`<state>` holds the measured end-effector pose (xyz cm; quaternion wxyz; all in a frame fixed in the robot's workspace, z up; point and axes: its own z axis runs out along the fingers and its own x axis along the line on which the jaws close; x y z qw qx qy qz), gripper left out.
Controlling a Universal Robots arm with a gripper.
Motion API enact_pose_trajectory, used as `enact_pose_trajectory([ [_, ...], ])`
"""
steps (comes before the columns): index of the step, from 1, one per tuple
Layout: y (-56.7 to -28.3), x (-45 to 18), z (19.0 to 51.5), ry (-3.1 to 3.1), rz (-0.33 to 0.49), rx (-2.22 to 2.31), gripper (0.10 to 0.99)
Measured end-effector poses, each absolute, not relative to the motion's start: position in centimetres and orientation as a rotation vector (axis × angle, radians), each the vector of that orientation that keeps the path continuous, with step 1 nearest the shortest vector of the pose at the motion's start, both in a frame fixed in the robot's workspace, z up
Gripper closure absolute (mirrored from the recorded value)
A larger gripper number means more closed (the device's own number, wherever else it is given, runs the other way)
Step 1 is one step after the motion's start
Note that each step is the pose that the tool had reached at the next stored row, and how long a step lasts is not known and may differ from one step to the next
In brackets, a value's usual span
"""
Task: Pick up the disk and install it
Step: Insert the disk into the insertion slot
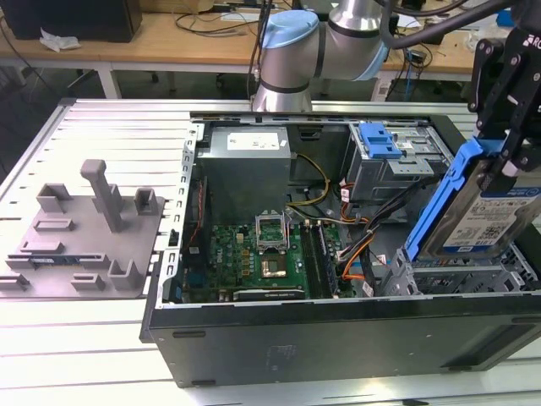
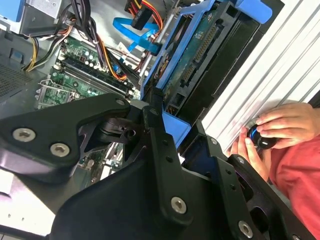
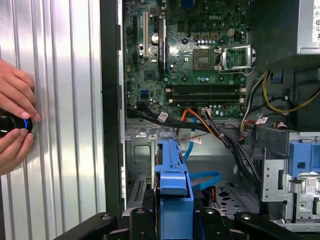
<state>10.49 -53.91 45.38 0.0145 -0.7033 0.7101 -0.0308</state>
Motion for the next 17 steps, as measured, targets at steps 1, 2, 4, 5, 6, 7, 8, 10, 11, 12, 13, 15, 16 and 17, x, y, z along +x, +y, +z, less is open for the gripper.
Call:
enact_pose_trajectory([
  [1,-53.9,10.5,45.3,2.211,-0.096,-2.189,0.718],
  [2,-53.9,10.5,45.3,2.211,-0.096,-2.189,0.718],
  [4,-53.9,10.5,45.1,2.21,-0.096,-2.189,0.718],
  [5,-53.9,10.5,45.0,2.21,-0.096,-2.189,0.718],
  [6,-53.9,10.5,44.9,2.211,-0.096,-2.19,0.718],
  [7,-53.9,10.5,44.8,2.21,-0.096,-2.189,0.718],
  [8,-53.9,10.5,44.7,2.21,-0.096,-2.189,0.718],
  [10,-53.9,10.5,44.6,2.21,-0.096,-2.189,0.718],
  [11,-53.9,10.5,44.5,2.21,-0.096,-2.189,0.718],
  [12,-53.9,10.5,44.4,2.21,-0.096,-2.189,0.718],
  [13,-53.9,10.5,44.2,2.21,-0.096,-2.189,0.718],
  [15,-53.9,10.5,44.1,2.21,-0.096,-2.189,0.718],
  [16,-53.9,10.5,44.0,2.21,-0.096,-2.189,0.718],
  [17,-53.9,10.5,43.9,2.21,-0.096,-2.189,0.718],
])
